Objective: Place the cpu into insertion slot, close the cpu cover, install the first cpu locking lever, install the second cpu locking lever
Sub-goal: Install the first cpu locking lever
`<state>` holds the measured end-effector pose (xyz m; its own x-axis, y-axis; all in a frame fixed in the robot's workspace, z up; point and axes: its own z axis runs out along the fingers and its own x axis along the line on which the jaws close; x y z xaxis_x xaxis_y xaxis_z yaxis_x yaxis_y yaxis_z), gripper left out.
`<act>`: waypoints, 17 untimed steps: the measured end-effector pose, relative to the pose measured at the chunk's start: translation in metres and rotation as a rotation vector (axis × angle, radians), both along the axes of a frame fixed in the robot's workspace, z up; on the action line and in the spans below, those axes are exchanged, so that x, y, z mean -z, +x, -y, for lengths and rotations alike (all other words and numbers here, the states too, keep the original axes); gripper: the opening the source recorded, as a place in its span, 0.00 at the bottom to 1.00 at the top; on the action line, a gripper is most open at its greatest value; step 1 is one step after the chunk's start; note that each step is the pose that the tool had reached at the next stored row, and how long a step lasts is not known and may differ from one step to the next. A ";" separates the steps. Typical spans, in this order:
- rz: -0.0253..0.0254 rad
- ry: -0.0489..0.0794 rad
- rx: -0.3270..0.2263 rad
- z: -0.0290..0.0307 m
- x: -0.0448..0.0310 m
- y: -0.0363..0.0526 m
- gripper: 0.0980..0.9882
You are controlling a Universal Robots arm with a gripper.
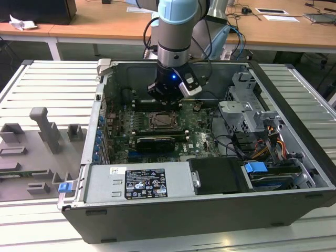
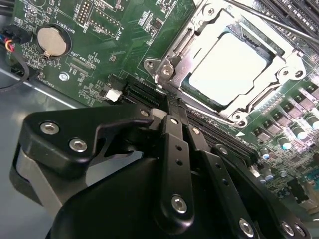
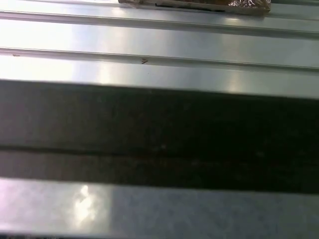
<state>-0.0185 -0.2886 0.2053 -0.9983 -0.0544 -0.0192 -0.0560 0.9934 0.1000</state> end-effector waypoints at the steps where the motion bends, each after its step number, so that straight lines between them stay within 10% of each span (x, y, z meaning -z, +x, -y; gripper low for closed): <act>1: -0.0001 0.000 0.000 0.0000 0.0004 0.0000 0.01; 17: 0.0002 -0.012 0.006 0.0004 0.0018 0.0009 0.01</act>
<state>-0.0175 -0.2890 0.2035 -0.9986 -0.0488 -0.0188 -0.0502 0.9948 0.0883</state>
